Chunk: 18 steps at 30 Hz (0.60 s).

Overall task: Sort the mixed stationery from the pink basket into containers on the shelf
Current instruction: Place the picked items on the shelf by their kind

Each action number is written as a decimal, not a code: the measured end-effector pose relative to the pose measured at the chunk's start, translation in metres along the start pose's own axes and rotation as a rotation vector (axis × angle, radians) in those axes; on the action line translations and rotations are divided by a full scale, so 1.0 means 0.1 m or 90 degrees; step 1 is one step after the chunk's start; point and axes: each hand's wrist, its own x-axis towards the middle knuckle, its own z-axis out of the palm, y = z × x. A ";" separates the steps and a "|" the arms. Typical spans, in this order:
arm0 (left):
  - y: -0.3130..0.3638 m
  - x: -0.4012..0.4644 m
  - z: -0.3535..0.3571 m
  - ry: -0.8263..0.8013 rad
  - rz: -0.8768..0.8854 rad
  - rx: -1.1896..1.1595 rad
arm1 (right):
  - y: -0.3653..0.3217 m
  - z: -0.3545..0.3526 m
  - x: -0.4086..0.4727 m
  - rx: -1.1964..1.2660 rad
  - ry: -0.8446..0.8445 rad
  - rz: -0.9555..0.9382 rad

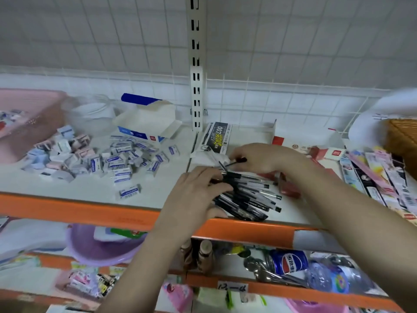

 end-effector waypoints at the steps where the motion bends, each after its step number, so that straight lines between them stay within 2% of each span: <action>1: 0.02 0.03 0.01 -0.010 0.030 -0.003 | 0.01 0.07 0.06 -0.032 0.014 -0.014; 4: 0.05 0.10 0.04 -0.049 0.077 -0.005 | 0.05 0.22 0.17 -0.058 0.114 -0.048; 6: 0.07 0.08 0.07 -0.036 0.060 0.010 | 0.02 0.27 0.25 0.038 0.133 -0.101; 9: 0.13 0.00 0.12 -0.017 -0.020 0.004 | -0.10 0.22 0.35 0.159 0.060 -0.164; 12: 0.16 0.07 0.12 -0.010 -0.074 -0.013 | -0.10 0.07 0.41 0.135 0.002 -0.171; 14: 0.15 0.15 0.08 -0.024 -0.063 -0.027 | -0.07 -0.09 0.39 0.125 0.001 -0.151; 16: 0.12 0.17 -0.05 -0.044 -0.056 -0.067 | -0.10 -0.28 0.34 0.155 0.057 -0.152; 18: -0.01 0.15 -0.26 -0.036 -0.116 -0.091 | -0.22 -0.44 0.27 0.220 0.150 -0.161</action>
